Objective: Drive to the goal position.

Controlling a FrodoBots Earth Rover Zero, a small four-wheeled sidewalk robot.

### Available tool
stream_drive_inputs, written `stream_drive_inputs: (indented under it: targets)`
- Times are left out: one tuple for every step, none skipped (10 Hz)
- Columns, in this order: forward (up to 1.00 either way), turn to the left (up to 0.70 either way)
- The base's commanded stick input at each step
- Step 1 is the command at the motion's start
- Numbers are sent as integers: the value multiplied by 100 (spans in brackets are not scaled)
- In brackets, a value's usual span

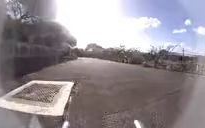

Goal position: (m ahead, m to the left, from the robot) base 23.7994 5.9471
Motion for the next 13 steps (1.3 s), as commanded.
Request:
stream_drive_inputs:
  targets:
    - [70,0]
    - [70,0]
    - [70,0]
    - [70,0]
    - [70,0]
    - [70,0]
    - [70,0]
    - [70,0]
    - [70,0]
    - [70,0]
    - [70,0]
    - [70,0]
    - [70,0]
